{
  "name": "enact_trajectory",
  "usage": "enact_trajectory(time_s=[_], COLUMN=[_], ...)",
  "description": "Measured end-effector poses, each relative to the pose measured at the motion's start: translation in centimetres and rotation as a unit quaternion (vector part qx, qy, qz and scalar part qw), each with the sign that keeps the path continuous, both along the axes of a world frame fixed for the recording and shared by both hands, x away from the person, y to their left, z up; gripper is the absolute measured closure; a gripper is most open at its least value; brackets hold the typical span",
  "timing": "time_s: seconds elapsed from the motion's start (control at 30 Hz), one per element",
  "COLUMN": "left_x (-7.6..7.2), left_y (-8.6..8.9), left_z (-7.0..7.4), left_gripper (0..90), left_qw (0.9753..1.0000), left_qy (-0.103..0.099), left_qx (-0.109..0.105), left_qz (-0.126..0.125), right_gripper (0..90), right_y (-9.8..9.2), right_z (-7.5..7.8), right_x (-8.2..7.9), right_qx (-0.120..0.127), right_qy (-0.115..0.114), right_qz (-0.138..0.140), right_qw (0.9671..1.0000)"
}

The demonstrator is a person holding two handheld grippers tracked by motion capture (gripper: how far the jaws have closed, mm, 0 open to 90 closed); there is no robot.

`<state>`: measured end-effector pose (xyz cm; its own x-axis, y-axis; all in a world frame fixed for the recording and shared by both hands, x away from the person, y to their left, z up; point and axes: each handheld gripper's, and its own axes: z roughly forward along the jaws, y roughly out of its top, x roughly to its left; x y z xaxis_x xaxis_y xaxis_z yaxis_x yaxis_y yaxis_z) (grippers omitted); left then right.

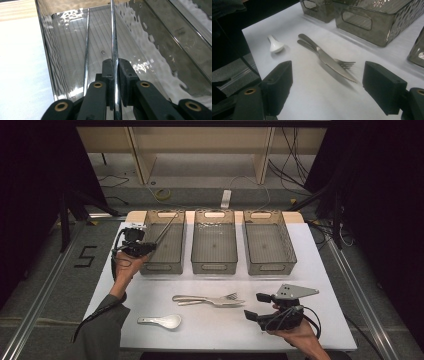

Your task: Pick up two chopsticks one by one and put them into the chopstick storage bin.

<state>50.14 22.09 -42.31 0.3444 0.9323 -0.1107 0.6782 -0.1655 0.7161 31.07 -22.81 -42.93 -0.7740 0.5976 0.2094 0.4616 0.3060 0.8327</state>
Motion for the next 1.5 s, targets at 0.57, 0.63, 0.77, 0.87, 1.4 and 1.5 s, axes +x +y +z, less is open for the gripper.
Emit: enact_trajectory(time_s=[0.57,0.63,0.77,0.87,1.4,1.5], left_x=[-4.1,-4.8,-6.1,-6.6,-8.9,-9.4], left_y=[-0.2,-0.1,0.0,-0.1,-2.3,-2.2], left_z=[2.1,2.4,2.4,2.2,1.9,1.6], left_gripper=[32.2,30.8,26.4,24.7,18.8,18.8], left_qw=[0.9975,0.9964,0.9941,0.9925,0.9780,0.9766], left_qy=[-0.018,-0.020,-0.014,-0.006,0.030,0.039], left_qx=[-0.024,-0.032,-0.020,-0.025,0.009,0.008], left_qz=[-0.064,-0.076,-0.106,-0.120,-0.206,-0.211], right_gripper=[25.0,25.0,25.0,25.0,24.9,24.9], right_y=[0.1,0.1,0.1,0.1,0.2,0.2], right_z=[0.0,0.1,0.2,0.1,0.1,0.1], right_x=[-0.1,-0.2,-0.3,-0.3,-0.3,-0.3], right_qx=[-0.003,-0.004,-0.004,-0.003,-0.007,-0.006], right_qy=[-0.001,-0.004,-0.010,-0.012,-0.014,-0.012], right_qz=[0.003,0.003,-0.002,-0.005,-0.005,-0.006], right_qw=[1.0000,1.0000,0.9999,0.9999,0.9999,0.9999])
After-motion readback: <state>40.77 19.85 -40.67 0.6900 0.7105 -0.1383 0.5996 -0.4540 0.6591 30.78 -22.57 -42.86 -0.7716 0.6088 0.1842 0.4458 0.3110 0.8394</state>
